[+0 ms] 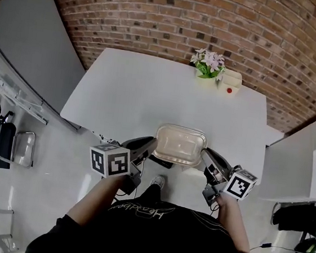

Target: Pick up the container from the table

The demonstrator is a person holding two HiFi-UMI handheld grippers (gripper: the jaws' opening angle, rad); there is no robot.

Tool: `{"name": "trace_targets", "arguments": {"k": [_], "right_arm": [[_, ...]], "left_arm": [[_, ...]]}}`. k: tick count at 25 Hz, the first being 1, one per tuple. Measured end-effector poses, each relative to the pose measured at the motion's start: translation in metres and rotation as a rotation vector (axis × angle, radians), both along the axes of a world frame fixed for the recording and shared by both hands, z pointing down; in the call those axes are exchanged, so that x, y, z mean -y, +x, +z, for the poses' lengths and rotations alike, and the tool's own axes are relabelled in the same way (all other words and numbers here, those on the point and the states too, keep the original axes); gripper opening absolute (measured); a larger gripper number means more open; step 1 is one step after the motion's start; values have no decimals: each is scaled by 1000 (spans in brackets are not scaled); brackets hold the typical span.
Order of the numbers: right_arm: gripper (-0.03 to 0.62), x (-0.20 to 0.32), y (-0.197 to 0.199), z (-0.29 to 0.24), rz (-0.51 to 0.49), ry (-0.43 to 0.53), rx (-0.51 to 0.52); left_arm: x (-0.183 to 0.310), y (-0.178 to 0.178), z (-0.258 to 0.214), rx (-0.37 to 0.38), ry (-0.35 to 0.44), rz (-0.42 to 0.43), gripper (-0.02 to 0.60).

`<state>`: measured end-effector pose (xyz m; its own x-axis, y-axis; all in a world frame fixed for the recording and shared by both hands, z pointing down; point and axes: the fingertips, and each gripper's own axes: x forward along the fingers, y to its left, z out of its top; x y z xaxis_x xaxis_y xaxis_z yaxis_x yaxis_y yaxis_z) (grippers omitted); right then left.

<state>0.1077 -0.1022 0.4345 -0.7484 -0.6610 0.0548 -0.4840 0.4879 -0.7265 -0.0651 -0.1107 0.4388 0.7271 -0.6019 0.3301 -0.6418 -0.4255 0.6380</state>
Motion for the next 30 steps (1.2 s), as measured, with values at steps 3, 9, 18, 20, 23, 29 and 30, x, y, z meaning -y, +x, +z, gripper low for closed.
{"name": "trace_targets", "arguments": {"k": [3,9,18,20,23,29,30], "right_arm": [[55,-18,2,-15,1,46,24],[55,-49,11,-50,21,160,12],[55,-87,24,-88,31,293,-29],[55,-93,26,-94,38,306,-24],[54,-101,27,-98,47,311,-16],[54,-115,27,-97,48,310,-6],[54,-116,28,-97,49,308,-4]], "left_arm": [[-19,4,-8,-25,24,4,49],[-48,13,-29,-81,73,14,49],[-85,27,-59,-121,149,19,49],[-92,29,-66,-123,168,20,49],[-101,29,-73,-113,185,18,49],[-115,29,-76,-101,197,13,49],[-117,29,-77,-100,199,13,49]]}}
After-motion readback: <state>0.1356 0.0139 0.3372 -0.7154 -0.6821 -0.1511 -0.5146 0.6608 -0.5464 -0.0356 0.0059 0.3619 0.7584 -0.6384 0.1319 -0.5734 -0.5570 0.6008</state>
